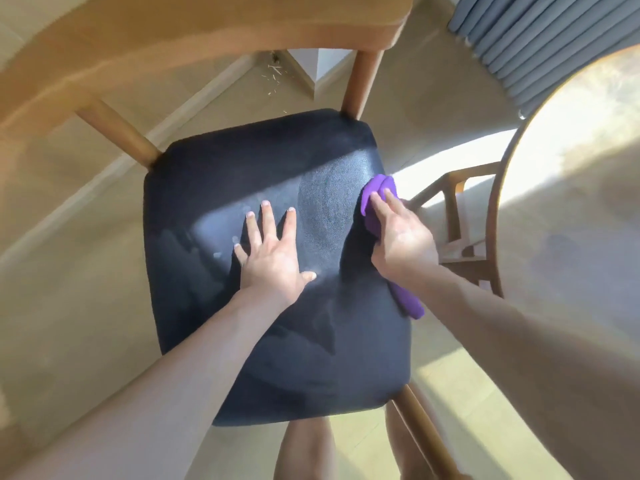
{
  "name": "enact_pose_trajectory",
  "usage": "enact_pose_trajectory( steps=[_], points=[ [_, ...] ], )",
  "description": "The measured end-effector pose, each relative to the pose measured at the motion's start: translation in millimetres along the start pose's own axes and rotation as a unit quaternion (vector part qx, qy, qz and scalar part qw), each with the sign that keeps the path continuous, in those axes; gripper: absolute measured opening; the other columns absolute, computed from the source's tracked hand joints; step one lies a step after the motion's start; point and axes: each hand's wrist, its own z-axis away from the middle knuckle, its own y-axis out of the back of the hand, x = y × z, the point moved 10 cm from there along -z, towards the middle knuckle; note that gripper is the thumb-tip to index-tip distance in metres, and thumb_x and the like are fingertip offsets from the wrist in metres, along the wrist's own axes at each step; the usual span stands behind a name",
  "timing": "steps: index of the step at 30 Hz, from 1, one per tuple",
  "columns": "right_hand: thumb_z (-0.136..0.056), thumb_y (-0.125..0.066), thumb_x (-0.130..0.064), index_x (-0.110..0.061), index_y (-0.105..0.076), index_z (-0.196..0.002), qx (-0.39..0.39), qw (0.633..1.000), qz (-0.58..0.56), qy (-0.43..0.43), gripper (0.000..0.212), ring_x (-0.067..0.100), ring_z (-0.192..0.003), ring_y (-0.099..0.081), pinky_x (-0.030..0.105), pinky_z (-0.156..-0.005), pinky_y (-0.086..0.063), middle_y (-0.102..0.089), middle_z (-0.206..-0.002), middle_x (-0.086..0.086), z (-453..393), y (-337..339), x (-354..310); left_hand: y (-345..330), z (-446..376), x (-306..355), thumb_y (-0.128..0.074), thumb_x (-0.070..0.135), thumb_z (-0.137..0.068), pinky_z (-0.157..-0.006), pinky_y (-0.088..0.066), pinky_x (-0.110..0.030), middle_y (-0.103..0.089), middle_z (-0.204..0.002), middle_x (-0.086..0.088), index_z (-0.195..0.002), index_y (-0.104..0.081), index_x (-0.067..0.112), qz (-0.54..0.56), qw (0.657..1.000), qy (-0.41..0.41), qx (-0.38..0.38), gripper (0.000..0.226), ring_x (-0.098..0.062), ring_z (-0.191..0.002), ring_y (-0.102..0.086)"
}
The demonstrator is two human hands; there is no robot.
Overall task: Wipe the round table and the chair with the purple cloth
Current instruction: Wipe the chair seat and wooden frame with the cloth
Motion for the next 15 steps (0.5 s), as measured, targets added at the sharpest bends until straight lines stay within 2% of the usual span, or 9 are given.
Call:
enact_pose_trajectory(
  steps=[2,5,7,8,10,12,14,15],
  points=[
    [-0.086,-0.057,-0.003,-0.023,-0.029,-0.157,-0.037,0.997,0.06,0.028,0.08,0.022,-0.149,-0.03,0.034,-0.114,-0.038,-0.02,-0.168,-0.001,32.1,-32.4,2.3,-10.1,13.3,3.6,-0.081,0.053,-0.081,-0.122,-0.018,-0.065,0.034,-0.166,-0.002,-0.161,0.014,0.037,0.005,1.0,-0.019,-0.01,0.125,-0.033,-0.156,0.022],
    [-0.093,-0.053,-0.011,-0.027,-0.014,-0.161,-0.127,0.977,0.144,0.088,0.08,0.022,-0.155,-0.017,0.036,-0.112,-0.042,-0.004,-0.17,-0.007,81.7,-60.9,10.6,-37.9,39.7,9.4,-0.086,0.059,-0.072,-0.12,-0.021,-0.067,0.042,-0.161,-0.003,-0.157,0.023,0.041,-0.042,0.998,-0.034,-0.044,0.139,-0.038,-0.154,0.026],
    [-0.096,-0.051,-0.013,-0.029,-0.02,-0.16,-0.193,0.957,0.176,0.124,0.073,0.023,-0.152,-0.023,0.038,-0.108,-0.046,-0.008,-0.169,-0.009,105.0,-65.5,13.0,-48.6,47.0,11.9,-0.087,0.061,-0.068,-0.118,-0.023,-0.07,0.044,-0.159,-0.009,-0.155,0.029,0.039,-0.08,0.995,-0.032,-0.041,0.146,-0.044,-0.152,0.026],
    [-0.095,-0.052,-0.014,-0.031,-0.034,-0.154,-0.198,0.954,0.175,0.141,0.064,0.023,-0.147,-0.033,0.039,-0.103,-0.048,-0.021,-0.166,-0.01,109.3,-60.4,10.9,-51.0,46.7,12.3,-0.088,0.061,-0.067,-0.117,-0.023,-0.071,0.044,-0.159,-0.011,-0.154,0.03,0.038,-0.086,0.995,-0.028,-0.039,0.149,-0.046,-0.152,0.026],
    [-0.093,-0.054,-0.019,-0.034,-0.058,-0.127,-0.141,0.969,0.142,0.147,0.038,0.021,-0.125,-0.052,0.037,-0.088,-0.053,-0.052,-0.14,-0.014,94.1,-36.0,2.9,-53.3,41.7,14.3,-0.089,0.06,-0.065,-0.115,-0.023,-0.074,0.041,-0.16,-0.015,-0.154,0.031,0.035,-0.094,0.995,-0.026,-0.034,0.151,-0.049,-0.151,0.025],
    [-0.086,-0.054,-0.014,-0.028,-0.065,-0.114,-0.042,0.99,0.073,0.112,0.033,0.024,-0.11,-0.057,0.036,-0.078,-0.053,-0.062,-0.117,-0.009,61.3,-4.8,-5.5,-54.8,39.7,14.2,-0.089,0.062,-0.064,-0.115,-0.024,-0.074,0.04,-0.161,-0.016,-0.155,0.031,0.034,-0.103,0.994,-0.028,-0.034,0.152,-0.05,-0.151,0.023],
    [-0.079,-0.054,-0.006,-0.02,-0.064,-0.119,0.069,0.993,-0.003,0.093,0.044,0.027,-0.11,-0.058,0.037,-0.082,-0.054,-0.063,-0.12,-0.003,35.6,17.8,-15.2,-55.6,40.0,13.1,-0.088,0.064,-0.063,-0.115,-0.025,-0.073,0.039,-0.161,-0.015,-0.155,0.031,0.034,-0.108,0.993,-0.031,-0.028,0.153,-0.05,-0.151,0.023],
    [-0.077,-0.054,-0.002,-0.017,-0.061,-0.127,0.085,0.992,-0.033,0.085,0.052,0.027,-0.118,-0.055,0.036,-0.093,-0.052,-0.06,-0.131,-0.001,26.4,17.1,-19.6,-55.4,40.5,12.4,-0.087,0.065,-0.064,-0.115,-0.026,-0.072,0.04,-0.161,-0.015,-0.154,0.032,0.035,-0.111,0.993,-0.032,-0.025,0.153,-0.049,-0.152,0.023]
  ],
)
